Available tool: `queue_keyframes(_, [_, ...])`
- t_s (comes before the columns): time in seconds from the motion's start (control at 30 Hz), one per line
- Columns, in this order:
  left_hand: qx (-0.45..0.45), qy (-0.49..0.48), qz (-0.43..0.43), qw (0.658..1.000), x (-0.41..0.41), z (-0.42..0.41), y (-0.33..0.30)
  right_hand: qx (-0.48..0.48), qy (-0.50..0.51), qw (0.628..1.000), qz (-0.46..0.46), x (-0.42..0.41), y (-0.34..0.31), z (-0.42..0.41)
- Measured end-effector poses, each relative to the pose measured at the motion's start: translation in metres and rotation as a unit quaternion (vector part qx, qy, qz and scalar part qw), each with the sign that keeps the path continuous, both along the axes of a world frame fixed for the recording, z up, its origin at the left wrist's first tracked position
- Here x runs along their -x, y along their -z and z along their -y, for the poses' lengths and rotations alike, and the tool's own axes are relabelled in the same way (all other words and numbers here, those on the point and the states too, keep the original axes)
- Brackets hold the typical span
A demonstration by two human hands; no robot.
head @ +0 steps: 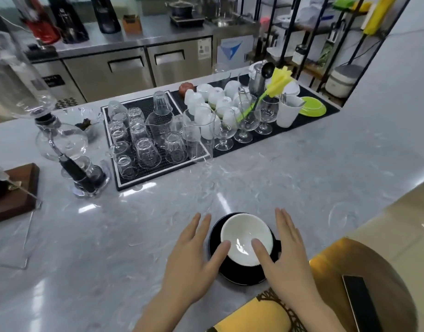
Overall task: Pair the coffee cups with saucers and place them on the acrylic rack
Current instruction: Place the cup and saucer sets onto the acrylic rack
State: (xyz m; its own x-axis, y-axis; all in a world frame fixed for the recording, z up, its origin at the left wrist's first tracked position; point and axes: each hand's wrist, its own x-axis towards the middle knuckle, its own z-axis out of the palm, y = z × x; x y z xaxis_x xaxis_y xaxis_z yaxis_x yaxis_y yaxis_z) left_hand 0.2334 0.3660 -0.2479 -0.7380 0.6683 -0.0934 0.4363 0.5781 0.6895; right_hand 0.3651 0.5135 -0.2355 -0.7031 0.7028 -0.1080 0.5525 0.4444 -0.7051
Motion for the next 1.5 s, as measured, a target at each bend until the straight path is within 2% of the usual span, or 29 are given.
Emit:
queue_keyframes(0.17, [-0.023,-0.035,0.054,0.998,0.000,-0.016,0.004,0.087,0.050,0.995,-0.018,-0.005,0.004,-0.023])
queue_keyframes(0.27, [-0.045,-0.106,0.121,0.986,0.002,-0.020,0.004,0.189,0.086,0.978,-0.030,-0.009,0.010,-0.035])
queue_keyframes(0.37, [-0.063,-0.172,0.210,0.960,0.006,-0.023,0.006,0.239,0.101,0.965,-0.029,-0.012,0.011,-0.047])
queue_keyframes(0.5, [-0.088,-0.196,0.351,0.912,0.009,-0.025,0.006,0.279,0.092,0.956,-0.011,-0.010,0.011,-0.057])
queue_keyframes(0.57, [-0.092,-0.195,0.386,0.897,0.012,-0.025,0.004,0.300,0.080,0.950,-0.004,-0.009,0.012,-0.061])
queue_keyframes(0.73, [-0.064,-0.171,0.402,0.897,0.015,-0.024,-0.002,0.356,0.073,0.932,0.001,-0.005,0.007,-0.064])
queue_keyframes(0.93, [-0.020,-0.141,0.382,0.913,0.020,-0.024,-0.007,0.369,0.043,0.928,0.032,-0.003,0.002,-0.069])
queue_keyframes(1.5, [-0.106,-0.178,0.411,0.888,0.006,-0.021,0.002,0.357,0.045,0.933,-0.014,-0.004,0.010,-0.060])
